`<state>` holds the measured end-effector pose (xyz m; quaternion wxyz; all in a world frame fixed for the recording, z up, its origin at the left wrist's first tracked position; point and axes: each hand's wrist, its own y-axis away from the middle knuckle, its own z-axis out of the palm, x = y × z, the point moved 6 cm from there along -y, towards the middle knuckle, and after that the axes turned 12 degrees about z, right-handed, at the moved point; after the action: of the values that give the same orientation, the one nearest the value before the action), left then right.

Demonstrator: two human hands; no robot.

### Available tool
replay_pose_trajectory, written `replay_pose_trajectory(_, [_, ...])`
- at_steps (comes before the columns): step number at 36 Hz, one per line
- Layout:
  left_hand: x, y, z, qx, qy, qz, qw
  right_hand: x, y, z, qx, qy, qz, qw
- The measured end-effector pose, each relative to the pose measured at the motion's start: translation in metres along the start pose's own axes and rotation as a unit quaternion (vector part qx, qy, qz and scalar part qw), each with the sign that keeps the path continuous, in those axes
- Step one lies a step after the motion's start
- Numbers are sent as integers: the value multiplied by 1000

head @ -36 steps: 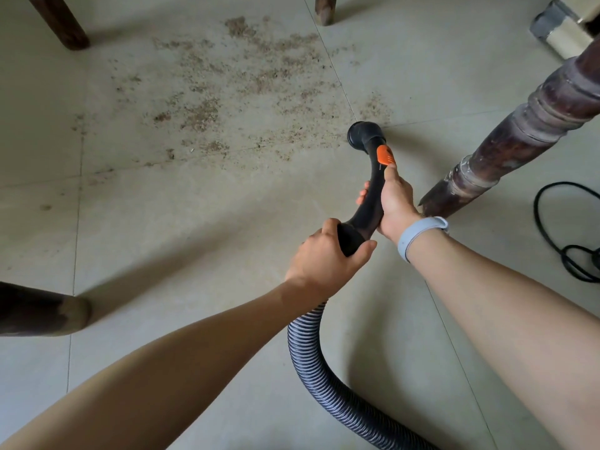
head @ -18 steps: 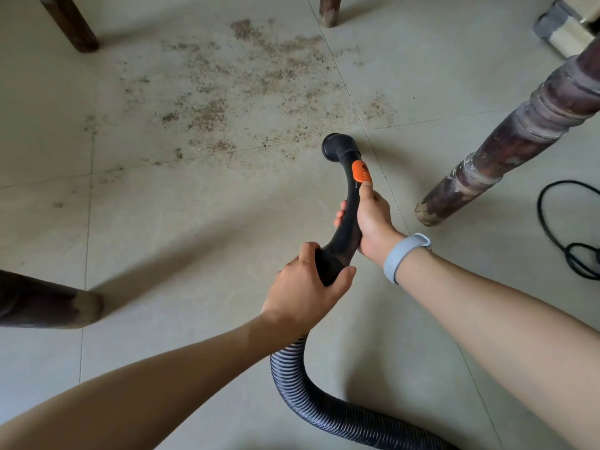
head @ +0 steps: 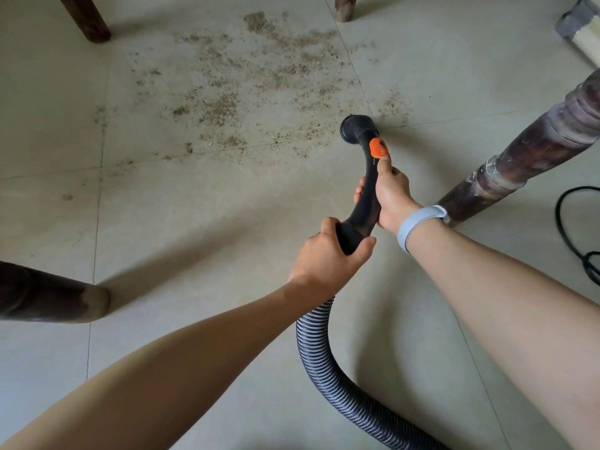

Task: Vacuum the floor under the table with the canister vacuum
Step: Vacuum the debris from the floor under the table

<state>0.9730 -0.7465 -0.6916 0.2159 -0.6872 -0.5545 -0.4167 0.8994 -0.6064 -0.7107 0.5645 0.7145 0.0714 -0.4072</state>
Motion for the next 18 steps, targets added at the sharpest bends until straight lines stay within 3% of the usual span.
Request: replay_pose_trajectory(18, [-22,59,-24,0,-12,-15,1000,45,41,25,-45,20,26,998])
